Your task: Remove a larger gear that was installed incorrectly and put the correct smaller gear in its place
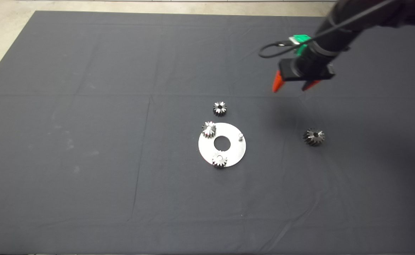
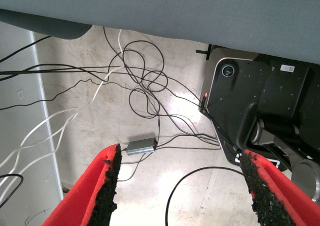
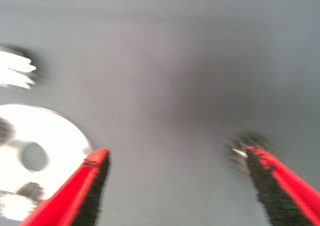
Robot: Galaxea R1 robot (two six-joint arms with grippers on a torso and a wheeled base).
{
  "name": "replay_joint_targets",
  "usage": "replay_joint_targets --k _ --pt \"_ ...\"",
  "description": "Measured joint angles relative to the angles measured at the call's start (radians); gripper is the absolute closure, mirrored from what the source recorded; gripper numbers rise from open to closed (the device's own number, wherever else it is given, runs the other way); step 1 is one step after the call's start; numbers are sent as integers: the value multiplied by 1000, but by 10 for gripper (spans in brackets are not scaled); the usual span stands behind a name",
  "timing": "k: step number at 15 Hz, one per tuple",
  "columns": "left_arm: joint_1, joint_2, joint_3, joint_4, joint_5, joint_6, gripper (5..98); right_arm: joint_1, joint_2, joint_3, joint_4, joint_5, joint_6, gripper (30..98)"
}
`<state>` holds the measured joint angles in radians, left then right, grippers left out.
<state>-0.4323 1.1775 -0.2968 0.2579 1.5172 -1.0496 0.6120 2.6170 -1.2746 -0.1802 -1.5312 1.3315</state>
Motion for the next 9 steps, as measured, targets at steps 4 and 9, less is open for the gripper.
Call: replay_joint_targets --k 4,9 --pt "0 0 0 0 -1 0 439 3 188 -222 16 6 -20 547" --pt "0 0 0 0 -1 -1 439 -7 291 -406 50 5 -108 547"
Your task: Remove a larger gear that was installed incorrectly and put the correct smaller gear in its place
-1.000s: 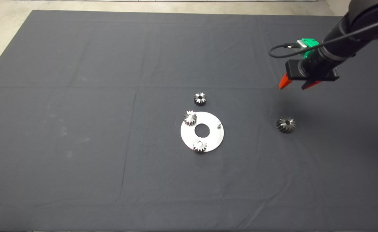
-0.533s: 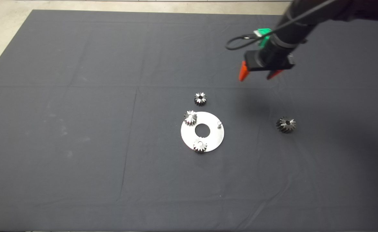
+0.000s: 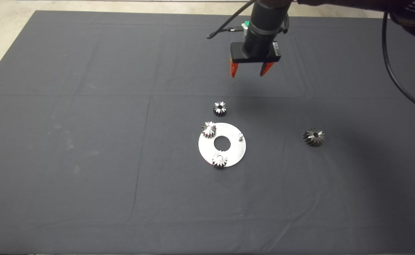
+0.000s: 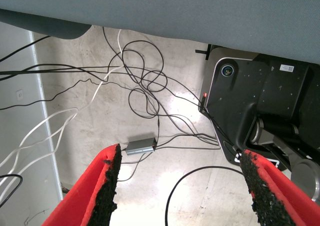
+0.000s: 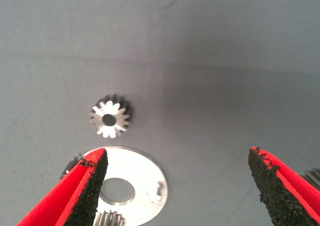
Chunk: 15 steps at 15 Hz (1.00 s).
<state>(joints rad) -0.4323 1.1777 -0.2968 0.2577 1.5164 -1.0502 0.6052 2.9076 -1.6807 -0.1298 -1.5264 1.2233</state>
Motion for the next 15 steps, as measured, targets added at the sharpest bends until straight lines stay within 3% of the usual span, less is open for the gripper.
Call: replay_joint_targets --k 3,6,9,11,15 --pt "0 0 0 0 -1 -4 439 -48 47 -65 19 0 -45 496" --pt "0 0 0 0 -1 -5 439 -87 74 -92 34 0 -64 495" --pt "0 0 0 0 -1 -5 439 -110 81 -97 37 0 -71 445" --pt "0 0 0 0 -26 -7 439 -132 82 -94 38 0 -72 415" --pt "30 1 0 1 -32 -8 439 -140 88 -47 35 -1 -69 406"
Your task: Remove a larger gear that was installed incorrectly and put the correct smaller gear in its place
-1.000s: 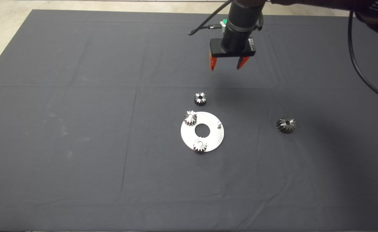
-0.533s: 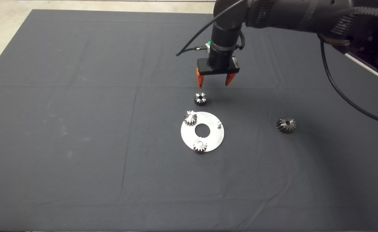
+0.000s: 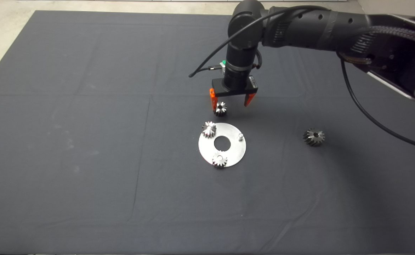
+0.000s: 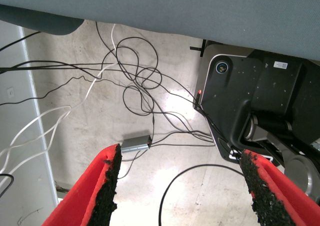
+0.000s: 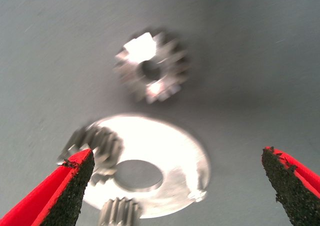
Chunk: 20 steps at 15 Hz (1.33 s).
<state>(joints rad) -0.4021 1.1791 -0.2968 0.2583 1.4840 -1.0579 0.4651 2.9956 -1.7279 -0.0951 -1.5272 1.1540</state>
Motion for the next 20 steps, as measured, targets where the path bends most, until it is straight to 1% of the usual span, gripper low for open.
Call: replay_joint_targets --k 4,7,9,12,13,20 --pt "0 2 0 0 0 0 439 -1 2 53 -25 0 26 399" --pt "0 2 0 0 0 0 439 -9 2 75 -111 0 49 399" --pt "0 2 0 5 0 0 439 -30 2 79 -159 0 56 399" --pt "0 8 0 11 0 0 439 -73 2 82 -217 0 59 399" --pt "0 11 0 11 0 0 439 -79 2 82 -229 1 59 399" --pt "0 21 0 17 -1 0 439 -84 2 101 -311 0 59 399"
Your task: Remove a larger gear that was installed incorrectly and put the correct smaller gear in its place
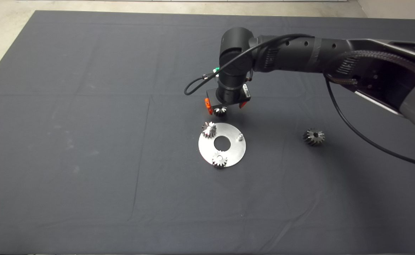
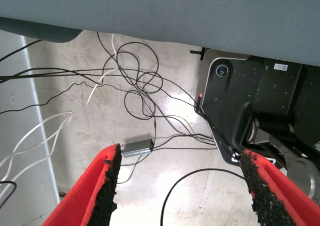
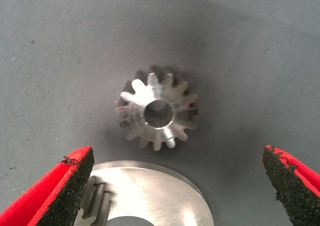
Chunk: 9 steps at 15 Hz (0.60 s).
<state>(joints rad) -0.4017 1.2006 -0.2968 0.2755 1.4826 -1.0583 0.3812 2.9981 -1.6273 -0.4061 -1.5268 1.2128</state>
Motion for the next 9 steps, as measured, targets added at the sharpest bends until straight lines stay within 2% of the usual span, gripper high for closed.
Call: replay_joint_targets --k 9 --pt "0 2 0 2 0 -1 439 -27 0 14 -90 0 0 399"
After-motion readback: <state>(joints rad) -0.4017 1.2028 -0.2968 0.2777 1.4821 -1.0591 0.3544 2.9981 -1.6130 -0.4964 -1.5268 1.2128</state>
